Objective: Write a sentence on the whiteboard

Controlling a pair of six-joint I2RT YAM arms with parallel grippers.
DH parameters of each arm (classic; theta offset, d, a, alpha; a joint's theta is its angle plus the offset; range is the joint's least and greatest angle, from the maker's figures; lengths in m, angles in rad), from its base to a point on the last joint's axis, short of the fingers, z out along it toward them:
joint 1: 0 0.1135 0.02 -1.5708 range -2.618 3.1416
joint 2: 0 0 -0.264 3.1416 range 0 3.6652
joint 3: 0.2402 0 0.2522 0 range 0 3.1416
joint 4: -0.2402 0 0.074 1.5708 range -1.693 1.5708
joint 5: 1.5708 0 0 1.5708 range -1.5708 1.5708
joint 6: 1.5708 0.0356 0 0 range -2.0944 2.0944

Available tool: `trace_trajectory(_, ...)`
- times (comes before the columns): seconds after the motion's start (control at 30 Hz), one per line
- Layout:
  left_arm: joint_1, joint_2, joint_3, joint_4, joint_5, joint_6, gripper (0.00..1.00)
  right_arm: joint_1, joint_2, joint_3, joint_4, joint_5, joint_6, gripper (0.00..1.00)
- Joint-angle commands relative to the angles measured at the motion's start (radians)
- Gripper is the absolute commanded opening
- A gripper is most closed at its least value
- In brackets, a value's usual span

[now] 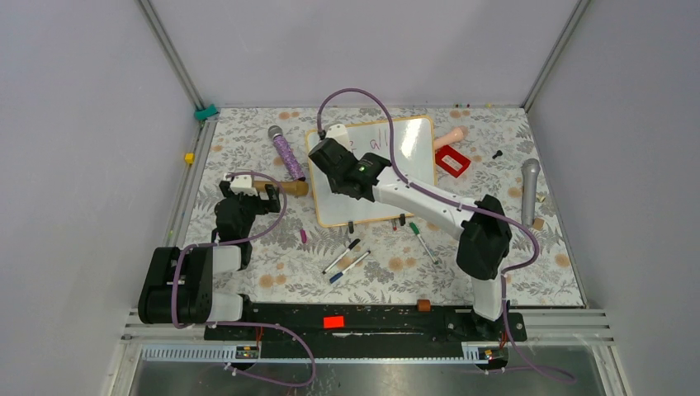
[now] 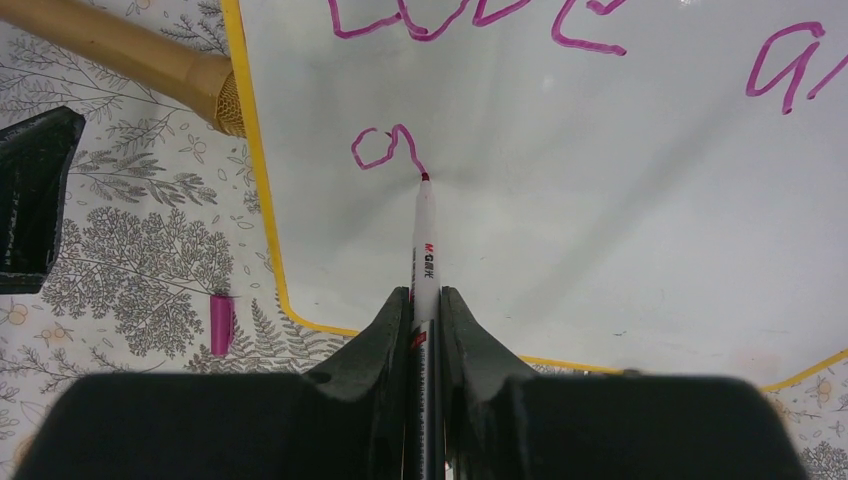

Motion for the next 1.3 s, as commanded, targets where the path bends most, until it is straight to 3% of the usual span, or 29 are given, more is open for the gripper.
trace_trajectory(0.0,-0.002,-0.011,0.005,0.06,0.019,0.016,0.99,-0.002,-0.072,-0.02,0.034,0.003,0.012,0.0)
trace_trajectory(0.33,-0.002,-0.011,0.004,0.06,0.019,0.016,0.99,0.014,-0.269,-0.192,0.255,-0.037,-0.029,0.0)
trace_trajectory(0.9,-0.002,-0.011,0.005,0.06,0.019,0.016,0.99,0.0,-0.355,-0.169,0.439,0.071,-0.162,0.0)
trace_trajectory(1.27,-0.002,-0.011,0.008,0.055,-0.007,0.01,0.99,-0.002,-0.491,-0.411,0.564,0.045,-0.13,0.0)
